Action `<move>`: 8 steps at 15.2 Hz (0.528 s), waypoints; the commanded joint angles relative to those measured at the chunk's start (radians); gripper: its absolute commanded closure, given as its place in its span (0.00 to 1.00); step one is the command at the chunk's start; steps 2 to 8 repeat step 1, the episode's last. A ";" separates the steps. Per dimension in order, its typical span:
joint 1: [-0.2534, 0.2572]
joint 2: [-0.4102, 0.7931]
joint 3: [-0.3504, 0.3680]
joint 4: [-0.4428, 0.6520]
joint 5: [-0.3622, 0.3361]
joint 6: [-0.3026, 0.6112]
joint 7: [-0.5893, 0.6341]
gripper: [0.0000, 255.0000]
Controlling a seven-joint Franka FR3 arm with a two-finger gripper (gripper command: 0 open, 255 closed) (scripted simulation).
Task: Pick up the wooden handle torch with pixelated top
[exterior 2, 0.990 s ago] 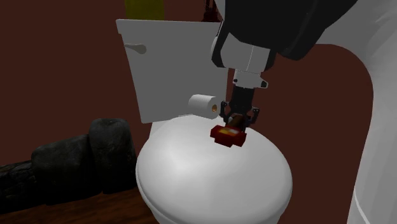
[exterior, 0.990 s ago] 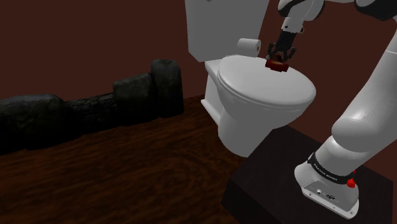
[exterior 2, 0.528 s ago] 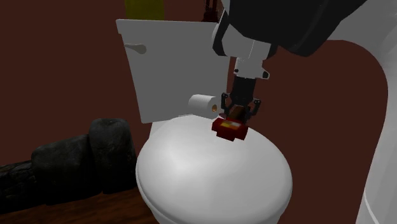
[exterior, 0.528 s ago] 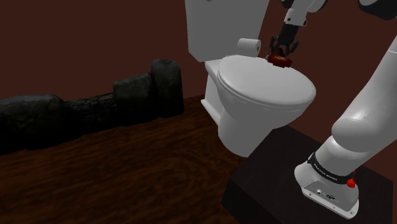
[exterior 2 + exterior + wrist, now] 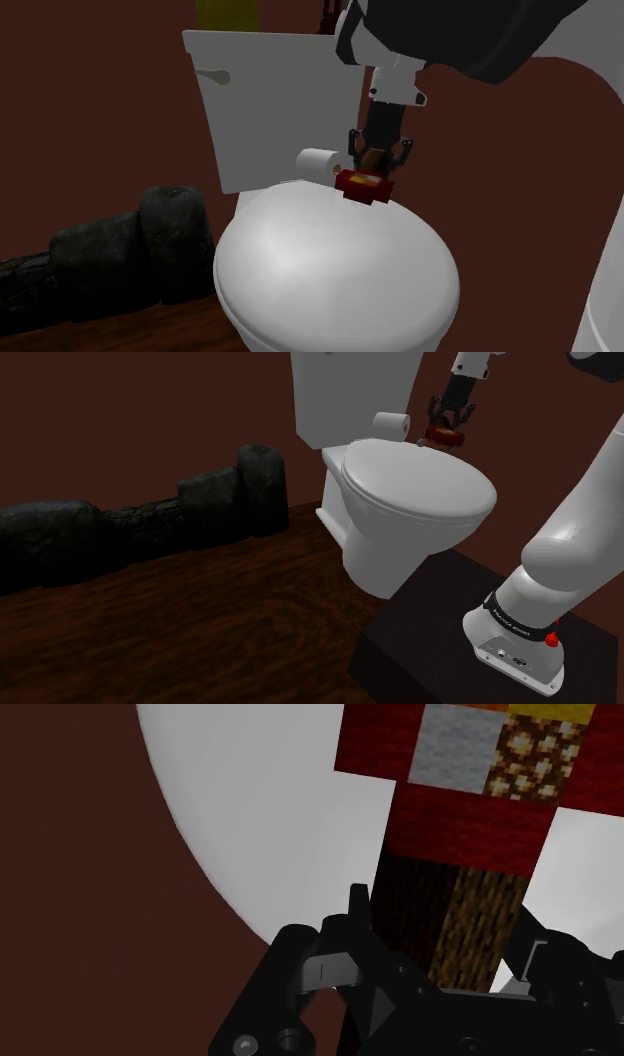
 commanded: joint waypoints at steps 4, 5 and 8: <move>0.000 -0.001 0.000 0.007 -0.001 -0.008 0.001 1.00; 0.000 -0.001 0.000 0.007 -0.001 -0.008 0.001 1.00; 0.000 -0.001 0.000 0.007 -0.001 -0.008 0.001 1.00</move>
